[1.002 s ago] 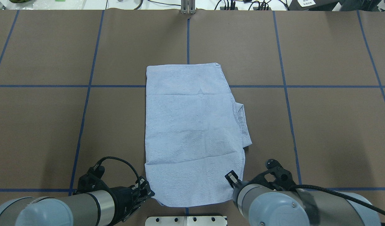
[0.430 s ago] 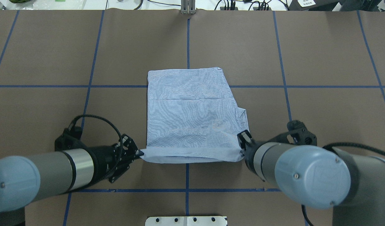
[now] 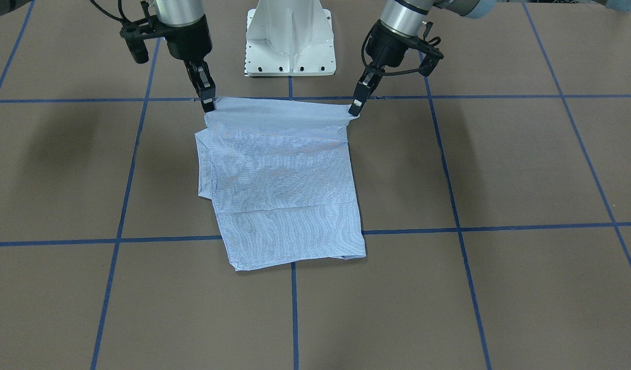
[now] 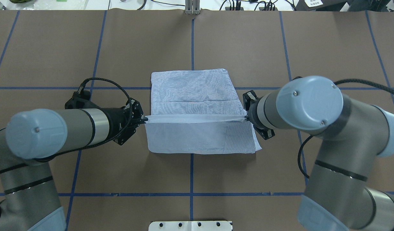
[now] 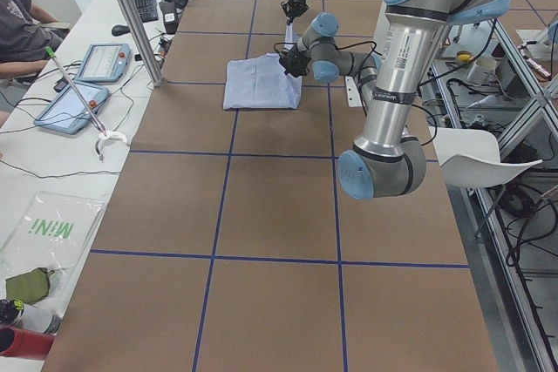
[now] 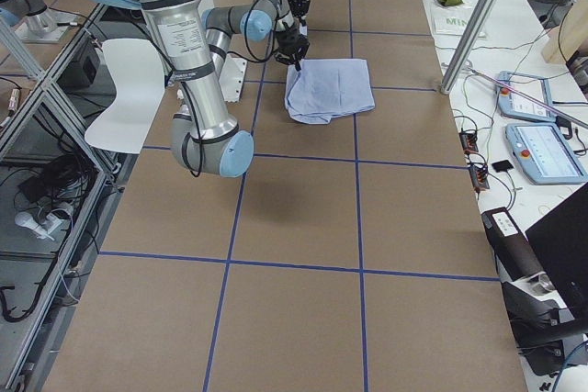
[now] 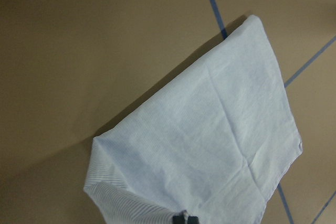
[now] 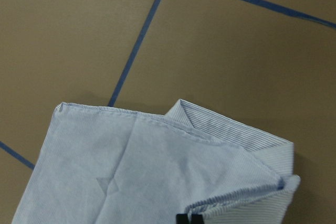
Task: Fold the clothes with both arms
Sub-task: 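Fold both held corners over onto the far edge of the shirt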
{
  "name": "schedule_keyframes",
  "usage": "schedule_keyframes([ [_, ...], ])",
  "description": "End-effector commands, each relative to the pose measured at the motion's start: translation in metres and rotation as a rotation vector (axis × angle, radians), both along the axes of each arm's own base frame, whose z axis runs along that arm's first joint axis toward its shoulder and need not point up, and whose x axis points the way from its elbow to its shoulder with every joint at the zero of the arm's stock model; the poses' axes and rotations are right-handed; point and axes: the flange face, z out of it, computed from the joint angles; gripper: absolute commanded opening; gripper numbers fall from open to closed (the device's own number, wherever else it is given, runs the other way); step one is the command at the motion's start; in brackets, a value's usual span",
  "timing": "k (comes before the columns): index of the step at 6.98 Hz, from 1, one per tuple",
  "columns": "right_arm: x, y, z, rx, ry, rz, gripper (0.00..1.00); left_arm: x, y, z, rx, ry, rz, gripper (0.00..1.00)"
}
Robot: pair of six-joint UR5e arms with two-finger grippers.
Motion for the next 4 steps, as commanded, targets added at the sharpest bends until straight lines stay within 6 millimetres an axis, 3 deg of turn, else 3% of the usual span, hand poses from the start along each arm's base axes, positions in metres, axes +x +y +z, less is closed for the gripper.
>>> schedule_keyframes([
  [1,-0.023,-0.063,0.009,0.01,-0.006,-0.002,0.0,0.017,-0.048,0.006,0.032,-0.062,-0.026,0.0],
  [4,-0.049,-0.141,0.018,0.012,0.038,0.001,0.0,0.04,-0.114,0.007,0.059,-0.143,-0.069,0.0],
])
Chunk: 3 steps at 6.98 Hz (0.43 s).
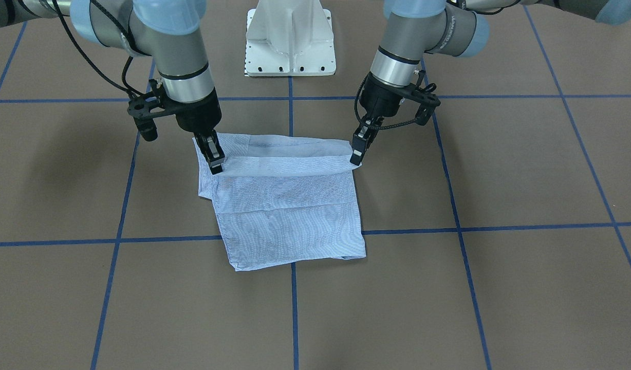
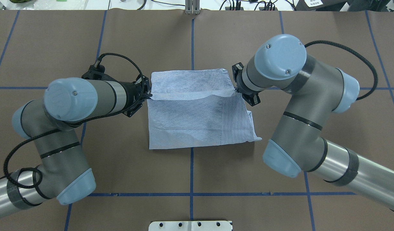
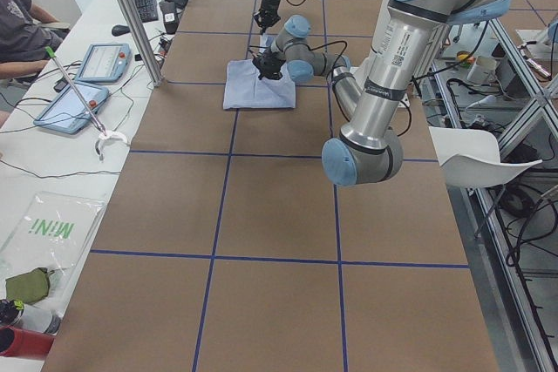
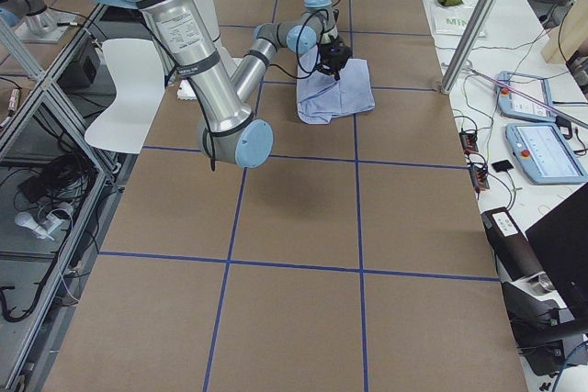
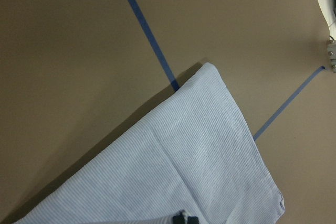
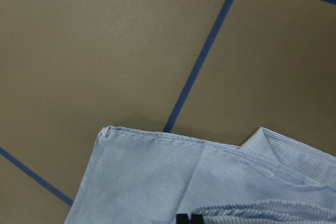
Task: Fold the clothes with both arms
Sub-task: 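Fold both held corners over onto the far edge of the shirt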
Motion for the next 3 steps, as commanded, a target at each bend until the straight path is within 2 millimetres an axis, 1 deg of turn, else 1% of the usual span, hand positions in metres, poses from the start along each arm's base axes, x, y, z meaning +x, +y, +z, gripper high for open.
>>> schedule_keyframes([
  [1,-0.018,-0.056,0.017,0.001,0.02,0.008,0.0,0.008,-0.05,0.008,0.025,-0.053,-0.033,0.0],
  [2,-0.026,-0.079,0.02,0.008,0.024,-0.001,0.0,0.01,-0.068,0.019,0.043,-0.056,-0.046,0.0],
  [3,-0.038,-0.093,0.025,0.003,0.053,-0.015,0.0,0.026,-0.084,0.023,0.041,-0.059,-0.05,0.0],
])
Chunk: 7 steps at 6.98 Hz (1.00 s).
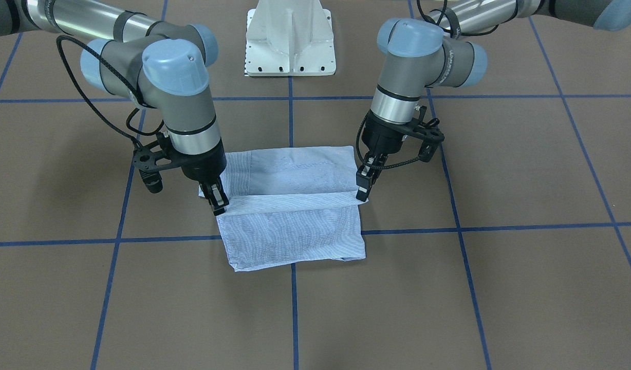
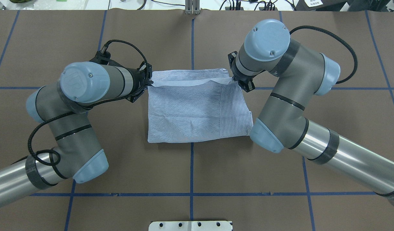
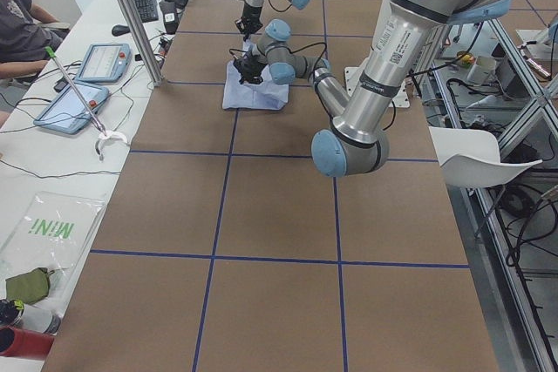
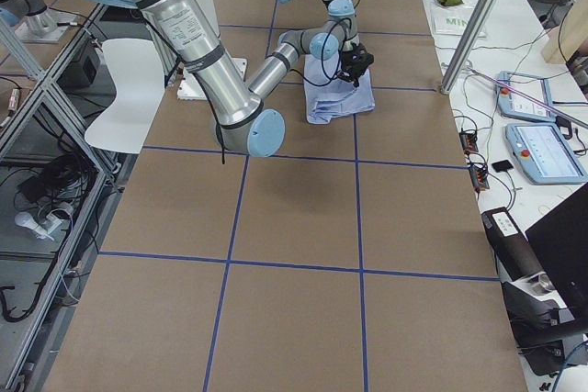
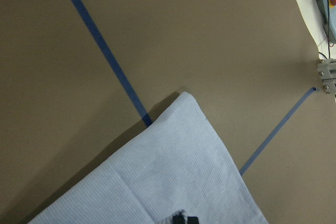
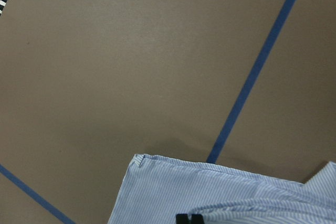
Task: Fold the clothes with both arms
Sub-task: 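Fold both held corners over onto the far edge of the shirt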
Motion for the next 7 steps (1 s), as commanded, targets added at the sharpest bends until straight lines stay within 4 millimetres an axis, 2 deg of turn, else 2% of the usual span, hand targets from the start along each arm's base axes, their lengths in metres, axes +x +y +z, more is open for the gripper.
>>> schedule_keyframes([
  [1,-0.026,-0.036,0.005,0.003,0.044,-0.028,0.0,0.027,-0.033,0.014,0.008,-0.006,-0.011,0.0],
  [3,-0.045,-0.054,0.036,0.029,0.046,-0.047,0.0,0.041,-0.046,0.034,0.03,-0.018,-0.004,0.0],
  [4,-0.05,-0.058,0.041,0.045,0.059,-0.069,0.12,0.05,-0.053,0.043,0.042,-0.021,0.001,0.07],
  [5,-0.057,-0.069,0.047,0.064,0.081,-0.093,0.99,0.047,-0.06,0.051,0.094,-0.077,0.027,0.44],
  [6,-0.034,-0.089,0.048,0.111,0.096,-0.112,1.0,0.021,-0.083,0.053,0.136,-0.116,0.012,0.48],
  [7,-0.016,-0.102,0.051,0.114,0.093,-0.123,1.0,0.006,-0.094,0.055,0.182,-0.161,0.023,0.52],
])
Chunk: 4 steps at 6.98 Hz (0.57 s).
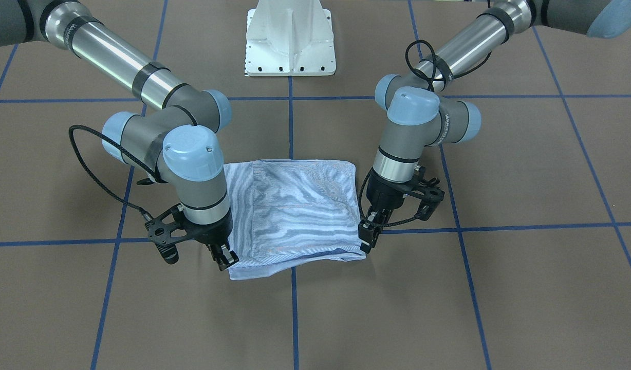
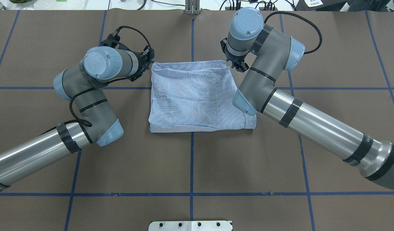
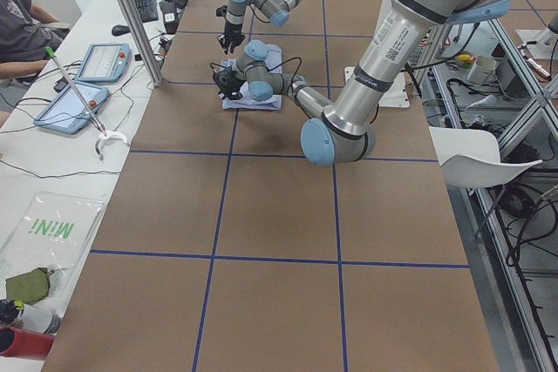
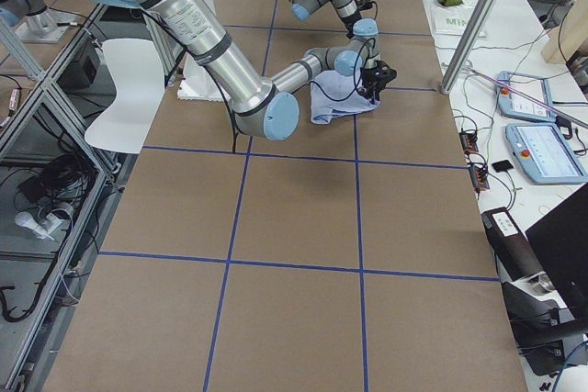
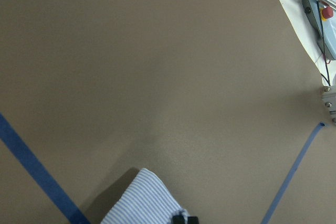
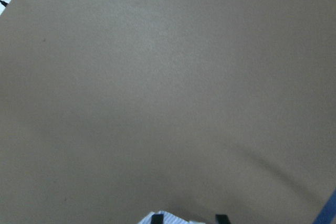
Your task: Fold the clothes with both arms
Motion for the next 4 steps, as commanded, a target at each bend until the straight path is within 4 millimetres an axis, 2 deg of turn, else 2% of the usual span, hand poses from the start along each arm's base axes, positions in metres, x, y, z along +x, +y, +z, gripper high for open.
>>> schedule_keyframes([
  [1,0.035,-0.026,0.005,0.044,0.017,-0.035,1.0,-0.029,-0.023,0.004,0.076,-0.07,0.013,0.53],
  [2,0.056,-0.037,0.016,0.046,0.018,-0.064,1.0,-0.039,-0.028,0.008,0.126,-0.122,0.038,0.52],
  [3,0.085,-0.045,0.035,0.078,0.034,-0.126,1.0,-0.048,-0.023,0.029,0.195,-0.199,0.143,0.52],
  [4,0.122,-0.034,0.075,0.13,0.054,-0.234,1.0,-0.089,-0.012,0.052,0.284,-0.252,0.277,0.52],
])
